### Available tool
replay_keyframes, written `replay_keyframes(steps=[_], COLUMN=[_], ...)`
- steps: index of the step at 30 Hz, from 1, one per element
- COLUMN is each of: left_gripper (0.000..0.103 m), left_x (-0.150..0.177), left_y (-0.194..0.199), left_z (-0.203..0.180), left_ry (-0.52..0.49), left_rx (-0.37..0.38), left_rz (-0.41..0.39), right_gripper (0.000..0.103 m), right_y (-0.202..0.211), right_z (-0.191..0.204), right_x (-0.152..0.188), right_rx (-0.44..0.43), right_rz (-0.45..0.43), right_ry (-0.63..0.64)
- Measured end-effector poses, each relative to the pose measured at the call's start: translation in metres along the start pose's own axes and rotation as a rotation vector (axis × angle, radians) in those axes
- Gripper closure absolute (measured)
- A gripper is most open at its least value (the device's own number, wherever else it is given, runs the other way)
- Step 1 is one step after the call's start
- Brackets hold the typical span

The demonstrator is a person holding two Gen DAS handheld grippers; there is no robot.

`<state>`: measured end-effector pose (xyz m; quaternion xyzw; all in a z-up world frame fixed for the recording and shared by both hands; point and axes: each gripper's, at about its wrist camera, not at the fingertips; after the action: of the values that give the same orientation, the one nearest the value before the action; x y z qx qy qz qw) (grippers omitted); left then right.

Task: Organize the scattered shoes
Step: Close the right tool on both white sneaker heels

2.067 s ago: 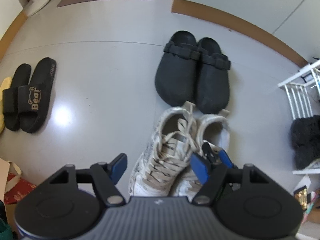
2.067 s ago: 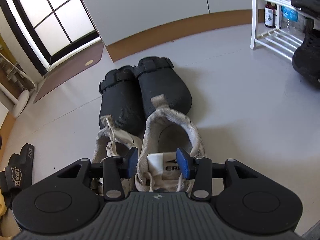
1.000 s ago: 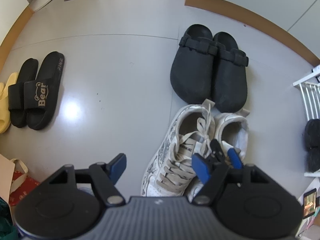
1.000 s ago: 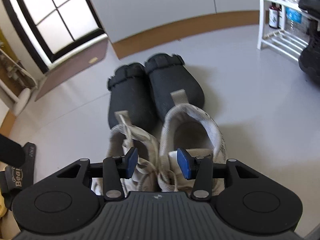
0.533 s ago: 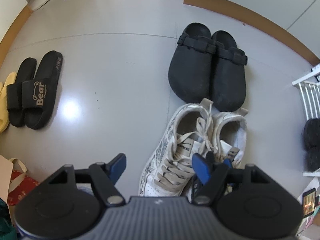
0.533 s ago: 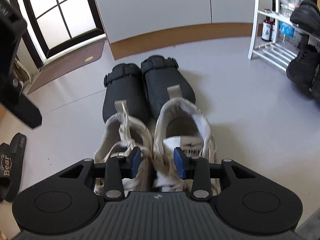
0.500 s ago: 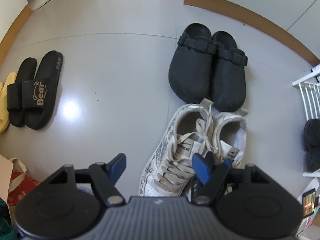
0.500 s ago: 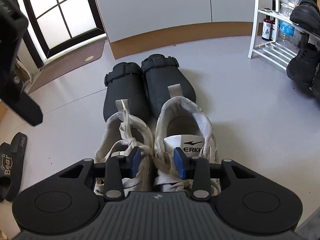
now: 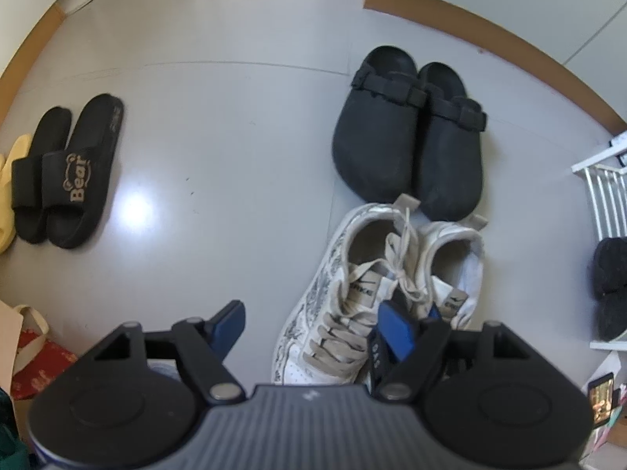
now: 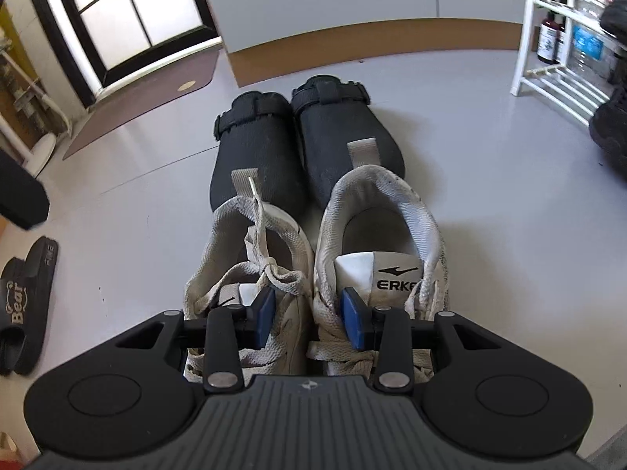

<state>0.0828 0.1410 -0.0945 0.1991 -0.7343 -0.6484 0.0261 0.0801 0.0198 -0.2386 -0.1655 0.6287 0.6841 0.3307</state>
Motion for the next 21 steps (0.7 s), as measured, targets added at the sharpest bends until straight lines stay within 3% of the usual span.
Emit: replay_keyframes(steps=[10, 16, 21], left_gripper=[0.026, 0.026, 0.026], left_x=[0.002, 0.002, 0.001], left_y=[0.0, 0.0, 0.002], left_z=[-0.001, -0.004, -0.006], left_ry=[0.003, -0.01, -0.016], left_rx=[0.006, -0.002, 0.006], left_rz=[0.001, -0.002, -0.009], right_gripper=[0.066, 0.065, 0.065], right_y=[0.006, -0.005, -0.003], right_z=[0.009, -0.007, 0.001], right_x=[-0.003, -0.008, 0.002], right_rx=[0.013, -0.057, -0.024], right_rz=[-0.04, 0.013, -0.021], right_ry=[0.152, 0.062, 0.14])
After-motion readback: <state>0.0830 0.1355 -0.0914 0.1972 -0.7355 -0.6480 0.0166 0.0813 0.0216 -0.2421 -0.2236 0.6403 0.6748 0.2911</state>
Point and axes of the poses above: each gripper's, at about its wrist camera, not at the fingertips, and y roughly against the way its jaws point, z to its left, x to its underside, and after that the axes turned 9 degrees about x, right-handed
